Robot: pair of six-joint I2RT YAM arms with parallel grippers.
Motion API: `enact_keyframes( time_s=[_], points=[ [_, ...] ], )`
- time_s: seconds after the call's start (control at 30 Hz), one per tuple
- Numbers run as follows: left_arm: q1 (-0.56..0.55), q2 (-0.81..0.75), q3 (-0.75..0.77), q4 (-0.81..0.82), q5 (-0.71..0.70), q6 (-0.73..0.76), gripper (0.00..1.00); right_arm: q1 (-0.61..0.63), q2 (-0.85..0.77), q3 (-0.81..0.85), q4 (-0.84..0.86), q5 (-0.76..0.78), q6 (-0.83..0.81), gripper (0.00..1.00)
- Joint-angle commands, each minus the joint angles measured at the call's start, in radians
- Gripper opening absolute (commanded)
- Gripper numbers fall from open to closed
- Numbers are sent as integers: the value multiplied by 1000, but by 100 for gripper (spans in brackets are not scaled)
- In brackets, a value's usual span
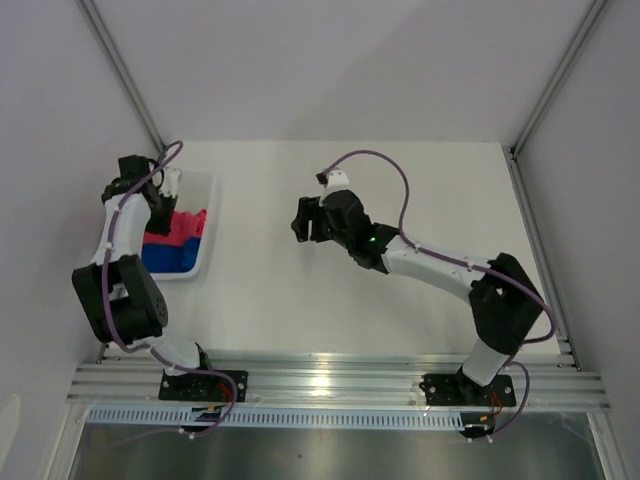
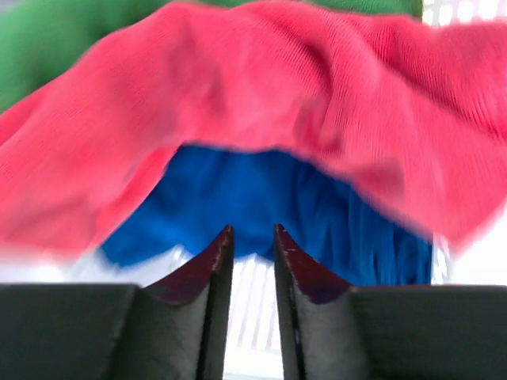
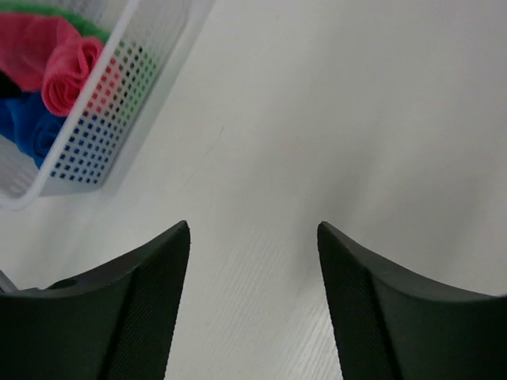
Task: Roll the towels
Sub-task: Place the rolled towel into the container
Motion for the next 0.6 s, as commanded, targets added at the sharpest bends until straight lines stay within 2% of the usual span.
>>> enact_keyframes(
  time_s=[0.0,0.1,0.23,0.37,0.57],
  points=[
    [22,-193,-16,-59,-54,7,32,-54,-161,-53,-58,78,-15,72],
    [25,-284,-26,-78,-75,-5,34,-105,-290,-110,-143,85,-3,87],
    [1,-456,-21,-150,61,-12,41,-209,-465,-245,-236,169,4,91],
    [-152,-522,-32,-213,76,-25,42,-283,-626,-332,-308,221,4,94],
    [-378,-522,-79,-175,52,-96,42,-300,-686,-363,-431,295,45,95]
  ],
)
